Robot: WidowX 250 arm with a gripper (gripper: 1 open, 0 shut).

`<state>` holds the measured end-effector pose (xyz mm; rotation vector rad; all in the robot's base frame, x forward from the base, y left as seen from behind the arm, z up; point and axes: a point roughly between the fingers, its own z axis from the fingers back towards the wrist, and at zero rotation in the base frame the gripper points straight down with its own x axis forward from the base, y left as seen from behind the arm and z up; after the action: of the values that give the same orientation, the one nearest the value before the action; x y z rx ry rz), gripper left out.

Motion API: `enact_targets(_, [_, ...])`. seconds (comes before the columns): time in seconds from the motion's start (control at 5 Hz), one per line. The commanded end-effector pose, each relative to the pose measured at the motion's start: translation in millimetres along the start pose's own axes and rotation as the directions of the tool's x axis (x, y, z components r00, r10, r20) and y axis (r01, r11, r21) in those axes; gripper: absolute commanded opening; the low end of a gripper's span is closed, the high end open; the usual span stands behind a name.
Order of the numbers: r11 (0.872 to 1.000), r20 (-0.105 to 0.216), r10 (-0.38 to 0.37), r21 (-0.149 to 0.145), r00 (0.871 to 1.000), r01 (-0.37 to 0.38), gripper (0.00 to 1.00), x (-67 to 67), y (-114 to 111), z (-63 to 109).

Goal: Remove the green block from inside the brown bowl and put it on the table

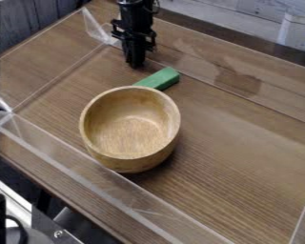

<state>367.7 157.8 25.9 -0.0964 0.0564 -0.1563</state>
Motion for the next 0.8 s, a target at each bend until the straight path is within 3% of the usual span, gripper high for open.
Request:
enact_targets(0.0, [1.000,0.041,0.004,0.025,0.999,-0.005,1.00,2.4,-0.4,22.1])
enact_targets(0.4, [0.999,0.062,0.026,0.024,0.998,-0.027,1.00,1.4,-6.8,28.1])
enact_targets(0.6, [0.997,0.099,0.036,0.065,0.994,-0.043,1.00,-0.9,-10.0,21.0])
